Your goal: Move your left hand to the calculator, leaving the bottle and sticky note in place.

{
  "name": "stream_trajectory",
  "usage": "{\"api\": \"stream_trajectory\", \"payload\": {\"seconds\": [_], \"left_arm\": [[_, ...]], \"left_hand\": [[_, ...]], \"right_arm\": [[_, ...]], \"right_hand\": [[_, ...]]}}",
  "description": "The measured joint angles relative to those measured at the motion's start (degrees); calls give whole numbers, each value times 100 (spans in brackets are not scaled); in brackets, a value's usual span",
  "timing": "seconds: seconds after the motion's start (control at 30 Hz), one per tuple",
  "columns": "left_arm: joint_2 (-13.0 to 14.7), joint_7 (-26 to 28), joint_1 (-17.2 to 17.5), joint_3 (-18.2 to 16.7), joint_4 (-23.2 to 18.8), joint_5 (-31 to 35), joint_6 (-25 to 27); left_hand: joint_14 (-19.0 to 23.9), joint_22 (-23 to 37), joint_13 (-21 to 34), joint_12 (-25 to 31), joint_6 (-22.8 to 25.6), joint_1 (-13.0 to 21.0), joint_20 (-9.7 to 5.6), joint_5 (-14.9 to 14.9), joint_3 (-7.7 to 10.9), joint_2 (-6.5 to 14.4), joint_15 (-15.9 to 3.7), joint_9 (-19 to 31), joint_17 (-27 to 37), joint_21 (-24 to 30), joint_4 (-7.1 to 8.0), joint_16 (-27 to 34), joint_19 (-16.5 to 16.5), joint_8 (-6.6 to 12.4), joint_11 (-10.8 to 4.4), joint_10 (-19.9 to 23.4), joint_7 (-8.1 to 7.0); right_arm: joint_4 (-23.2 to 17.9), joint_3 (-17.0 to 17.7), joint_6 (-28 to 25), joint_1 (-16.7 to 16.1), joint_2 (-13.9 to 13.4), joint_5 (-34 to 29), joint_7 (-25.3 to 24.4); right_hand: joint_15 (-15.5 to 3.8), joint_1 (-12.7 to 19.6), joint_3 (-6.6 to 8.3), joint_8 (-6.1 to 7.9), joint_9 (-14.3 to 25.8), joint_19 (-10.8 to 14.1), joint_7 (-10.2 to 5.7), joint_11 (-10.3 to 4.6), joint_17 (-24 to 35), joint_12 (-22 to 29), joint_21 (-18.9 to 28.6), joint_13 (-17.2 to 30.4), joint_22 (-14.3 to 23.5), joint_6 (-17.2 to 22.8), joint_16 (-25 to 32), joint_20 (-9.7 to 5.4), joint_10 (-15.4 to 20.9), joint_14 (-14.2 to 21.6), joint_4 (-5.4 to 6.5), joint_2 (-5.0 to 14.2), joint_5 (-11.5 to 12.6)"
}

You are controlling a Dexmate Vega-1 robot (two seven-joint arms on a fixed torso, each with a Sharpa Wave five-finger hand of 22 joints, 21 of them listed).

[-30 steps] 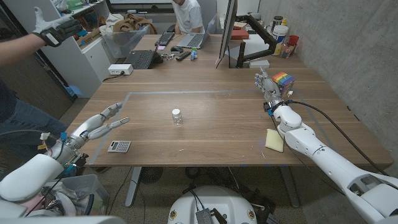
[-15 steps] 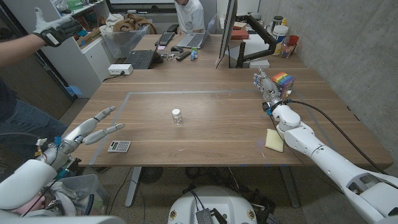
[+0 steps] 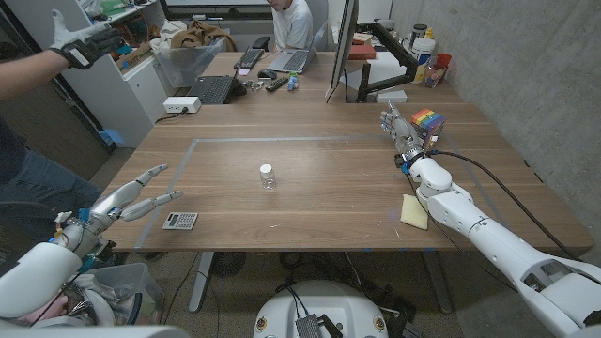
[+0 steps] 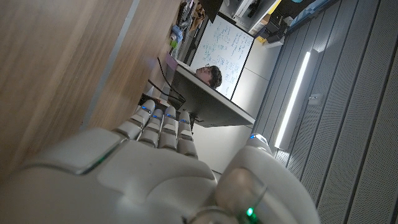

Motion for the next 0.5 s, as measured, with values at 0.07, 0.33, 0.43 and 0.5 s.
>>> {"api": "stream_trajectory", "payload": {"seconds": [0.07,0.33,0.43,0.5], "left_arm": [[29,4,-16,0,10,28,23],[108,17,-49,33,8,182,165],[135,17,-57,49,1,182,165],[145,19,-61,60,-9,273,269]], "left_hand": [[0,0,0,0,0,0,0,0,0,0,0,0,0,0,0,0,0,0,-19,19,0],[27,-1,0,0,0,22,30,0,25,23,27,0,0,0,-24,0,30,0,-19,19,0],[57,0,0,0,21,22,30,0,25,23,-3,0,0,0,-24,0,30,0,-8,31,-22],[57,-1,0,0,21,47,30,0,15,-2,-4,0,0,0,-33,0,30,0,11,50,-22]], "right_arm": [[5,0,15,3,3,-1,4],[44,14,101,5,12,-1,26],[44,14,127,5,12,2,33],[67,34,141,4,14,5,38]], "right_hand": [[0,0,0,0,0,0,0,0,0,0,0,0,0,0,0,0,0,0,0,0,0],[0,-23,0,0,0,0,0,0,0,0,0,0,0,0,0,0,0,0,0,22,0],[0,-22,0,0,0,0,0,0,0,0,-14,0,0,0,0,0,0,0,0,24,0],[0,1,0,0,0,0,0,0,0,0,-45,0,0,0,0,0,0,0,0,49,0]]}}
